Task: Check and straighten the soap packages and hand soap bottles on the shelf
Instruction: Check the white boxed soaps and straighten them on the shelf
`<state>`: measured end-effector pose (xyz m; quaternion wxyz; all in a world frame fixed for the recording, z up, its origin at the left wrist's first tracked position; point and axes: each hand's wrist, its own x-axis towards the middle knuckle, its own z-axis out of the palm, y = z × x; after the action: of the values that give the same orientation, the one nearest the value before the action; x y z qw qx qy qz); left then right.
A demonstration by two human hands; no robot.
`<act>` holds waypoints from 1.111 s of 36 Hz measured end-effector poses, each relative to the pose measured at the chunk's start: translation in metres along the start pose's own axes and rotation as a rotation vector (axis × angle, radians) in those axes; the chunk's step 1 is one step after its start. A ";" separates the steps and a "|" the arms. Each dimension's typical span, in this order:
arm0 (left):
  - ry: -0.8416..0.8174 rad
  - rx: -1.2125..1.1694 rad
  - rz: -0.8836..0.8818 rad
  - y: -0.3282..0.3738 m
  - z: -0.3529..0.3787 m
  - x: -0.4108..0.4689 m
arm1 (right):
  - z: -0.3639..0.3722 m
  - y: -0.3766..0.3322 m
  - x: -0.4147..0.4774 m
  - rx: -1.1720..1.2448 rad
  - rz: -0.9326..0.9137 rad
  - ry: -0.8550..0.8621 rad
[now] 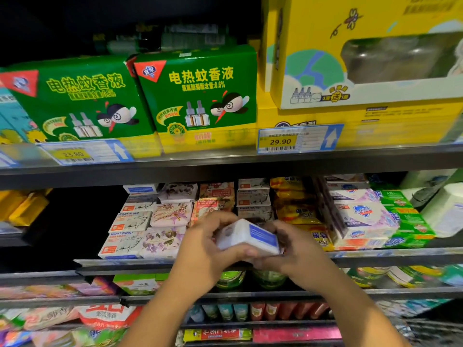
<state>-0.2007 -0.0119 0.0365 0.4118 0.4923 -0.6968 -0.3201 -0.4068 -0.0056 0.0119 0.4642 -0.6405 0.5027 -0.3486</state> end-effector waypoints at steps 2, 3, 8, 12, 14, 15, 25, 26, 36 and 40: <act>0.005 -0.091 -0.057 -0.008 -0.005 -0.002 | -0.012 -0.004 -0.002 0.026 -0.060 0.067; -0.007 -0.106 -0.083 -0.010 -0.007 -0.003 | -0.017 -0.007 -0.003 0.055 -0.091 0.099; -0.076 0.031 -0.117 -0.017 0.005 -0.007 | -0.020 -0.025 -0.004 0.113 -0.233 0.185; -0.073 0.078 -0.119 -0.020 0.021 -0.010 | -0.001 -0.040 -0.006 -0.021 -0.251 0.080; -0.066 0.123 -0.093 -0.022 0.022 -0.010 | 0.004 -0.042 -0.007 -0.090 -0.257 0.052; -0.053 0.133 -0.086 -0.023 0.021 -0.009 | 0.005 -0.042 -0.007 -0.104 -0.261 0.055; -0.035 -0.459 -0.231 -0.011 0.000 -0.006 | -0.012 -0.031 0.006 0.331 -0.123 0.203; -0.033 -0.536 -0.280 -0.006 0.000 -0.006 | -0.012 -0.030 0.008 0.366 -0.063 0.214; -0.137 -0.717 -0.842 -0.002 0.001 0.003 | 0.000 -0.022 0.007 0.266 0.451 0.025; -0.122 -0.708 -0.776 -0.001 0.001 0.004 | -0.003 -0.018 0.009 0.299 0.380 0.027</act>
<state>-0.2017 -0.0162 0.0365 0.3629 0.5253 -0.3350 -0.6929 -0.4014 -0.0139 0.0296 0.6043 -0.4540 0.5632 -0.3340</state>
